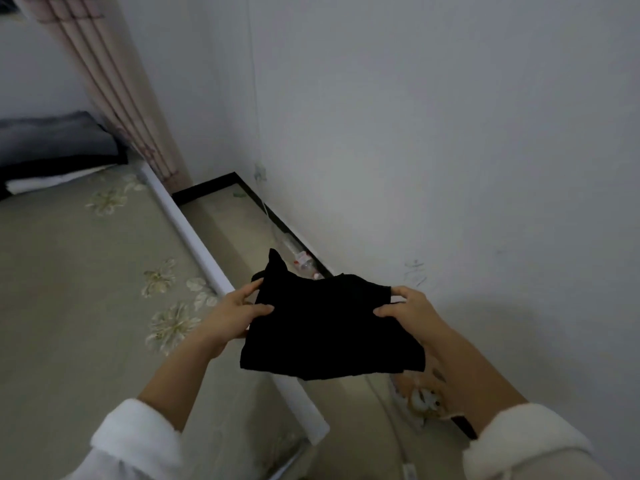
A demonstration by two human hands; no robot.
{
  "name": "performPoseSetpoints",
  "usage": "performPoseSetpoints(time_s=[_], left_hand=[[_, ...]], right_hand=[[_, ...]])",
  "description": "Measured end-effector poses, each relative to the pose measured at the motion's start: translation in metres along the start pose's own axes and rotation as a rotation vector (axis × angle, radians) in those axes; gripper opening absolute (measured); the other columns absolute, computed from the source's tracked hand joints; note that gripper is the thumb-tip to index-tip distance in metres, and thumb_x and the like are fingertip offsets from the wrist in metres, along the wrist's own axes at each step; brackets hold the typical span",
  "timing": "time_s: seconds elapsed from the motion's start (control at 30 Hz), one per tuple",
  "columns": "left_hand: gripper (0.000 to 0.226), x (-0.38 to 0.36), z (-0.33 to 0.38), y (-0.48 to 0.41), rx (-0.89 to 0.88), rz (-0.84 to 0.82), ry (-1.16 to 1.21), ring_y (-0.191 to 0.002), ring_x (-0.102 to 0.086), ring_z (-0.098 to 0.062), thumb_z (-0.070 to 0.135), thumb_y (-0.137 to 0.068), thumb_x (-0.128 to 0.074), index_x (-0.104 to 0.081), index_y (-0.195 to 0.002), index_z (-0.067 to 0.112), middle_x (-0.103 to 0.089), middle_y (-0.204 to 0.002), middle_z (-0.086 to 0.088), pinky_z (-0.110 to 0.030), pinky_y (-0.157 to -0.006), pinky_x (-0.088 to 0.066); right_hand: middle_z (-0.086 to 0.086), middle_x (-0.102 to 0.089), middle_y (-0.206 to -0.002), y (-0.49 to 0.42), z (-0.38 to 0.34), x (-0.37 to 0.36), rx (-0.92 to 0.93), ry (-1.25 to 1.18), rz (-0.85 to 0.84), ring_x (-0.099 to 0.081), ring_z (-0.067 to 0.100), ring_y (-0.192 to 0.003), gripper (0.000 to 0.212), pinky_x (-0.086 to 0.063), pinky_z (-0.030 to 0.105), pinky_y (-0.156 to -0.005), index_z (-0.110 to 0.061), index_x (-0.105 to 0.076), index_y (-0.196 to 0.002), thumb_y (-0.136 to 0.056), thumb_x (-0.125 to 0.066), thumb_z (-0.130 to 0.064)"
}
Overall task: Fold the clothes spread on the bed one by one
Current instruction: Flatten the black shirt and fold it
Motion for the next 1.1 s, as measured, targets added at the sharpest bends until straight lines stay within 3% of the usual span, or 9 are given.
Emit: performPoseSetpoints(time_s=[0.17,0.27,0.37,0.53,0.7,0.8,0.93,1.1], left_hand=[[0.059,-0.016,0.024,-0.060,0.011,0.100,0.085,-0.083,-0.072,-0.018,0.012,-0.089,-0.063,-0.043,-0.139,0.036,-0.074,-0.089,-0.005,-0.024,-0.059,-0.055],[0.061,-0.026,0.042,-0.092,0.013,0.199,0.113,-0.091,-0.069,-0.019,0.012,-0.088,-0.064,-0.042,-0.140,0.034,-0.071,-0.103,-0.004,-0.029,-0.068,-0.054],[0.061,-0.034,0.056,-0.114,0.013,0.288,0.177,-0.092,-0.069,-0.020,0.012,-0.088,-0.064,-0.042,-0.140,0.035,-0.070,-0.105,-0.005,-0.032,-0.073,-0.054],[0.057,-0.029,0.065,-0.128,0.058,0.417,0.268,-0.084,-0.070,-0.017,0.012,-0.089,-0.063,-0.045,-0.136,0.039,-0.071,-0.097,-0.007,-0.027,-0.062,-0.054],[0.050,0.020,0.065,-0.133,0.099,0.598,0.367,-0.086,-0.068,-0.018,0.011,-0.090,-0.061,-0.049,-0.127,0.043,-0.067,-0.092,0.004,-0.031,-0.064,-0.053],[0.050,0.059,0.069,-0.140,0.122,0.667,0.374,-0.083,-0.067,-0.017,0.011,-0.091,-0.059,-0.049,-0.128,0.043,-0.069,-0.093,-0.001,-0.029,-0.062,-0.052],[0.051,0.145,0.077,-0.159,0.120,0.786,0.385,-0.082,-0.067,-0.019,0.009,-0.090,-0.059,-0.051,-0.131,0.038,-0.069,-0.091,-0.006,-0.029,-0.063,-0.051],[0.051,0.260,0.103,-0.193,0.133,0.816,0.434,-0.085,-0.066,-0.019,0.009,-0.092,-0.057,-0.047,-0.133,0.037,-0.068,-0.095,-0.008,-0.030,-0.061,-0.049]], right_hand=[[0.014,-0.070,-0.096,-0.086,-0.031,0.018,0.010,0.083,-0.128,-0.071,0.025,-0.078,0.035,-0.057,0.030,-0.064,-0.009,-0.058,-0.113,-0.081,-0.071,-0.004],[0.012,-0.069,-0.096,-0.132,-0.055,0.032,0.039,0.122,-0.177,-0.070,0.023,-0.078,0.034,-0.055,0.025,-0.060,-0.011,-0.058,-0.112,-0.081,-0.072,-0.005],[0.011,-0.068,-0.096,-0.171,-0.078,0.043,0.071,0.152,-0.252,-0.070,0.023,-0.081,0.035,-0.054,0.026,-0.062,-0.017,-0.057,-0.111,-0.082,-0.071,-0.006],[0.013,-0.068,-0.099,-0.234,-0.118,0.036,0.097,0.244,-0.350,-0.069,0.026,-0.085,0.038,-0.057,0.034,-0.075,-0.019,-0.058,-0.113,-0.080,-0.071,-0.005],[0.013,-0.067,-0.105,-0.286,-0.156,-0.035,0.118,0.298,-0.518,-0.069,0.026,-0.088,0.051,-0.057,0.034,-0.078,-0.014,-0.054,-0.125,-0.078,-0.074,-0.005],[0.012,-0.065,-0.107,-0.314,-0.183,-0.085,0.150,0.338,-0.587,-0.067,0.026,-0.092,0.057,-0.055,0.038,-0.086,-0.014,-0.052,-0.128,-0.076,-0.077,-0.008],[0.005,-0.064,-0.100,-0.364,-0.243,-0.164,0.202,0.369,-0.648,-0.067,0.022,-0.087,0.055,-0.056,0.033,-0.076,-0.018,-0.054,-0.122,-0.073,-0.080,-0.011],[0.009,-0.066,-0.100,-0.416,-0.330,-0.270,0.254,0.398,-0.681,-0.069,0.024,-0.083,0.048,-0.058,0.039,-0.078,-0.022,-0.053,-0.113,-0.074,-0.080,-0.011]])
Point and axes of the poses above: each hand's wrist, its own y-axis away from the middle knuckle, its own x-axis out of the back of the hand, z = x × y, the point moved 10 cm from there along -y, towards the middle knuckle
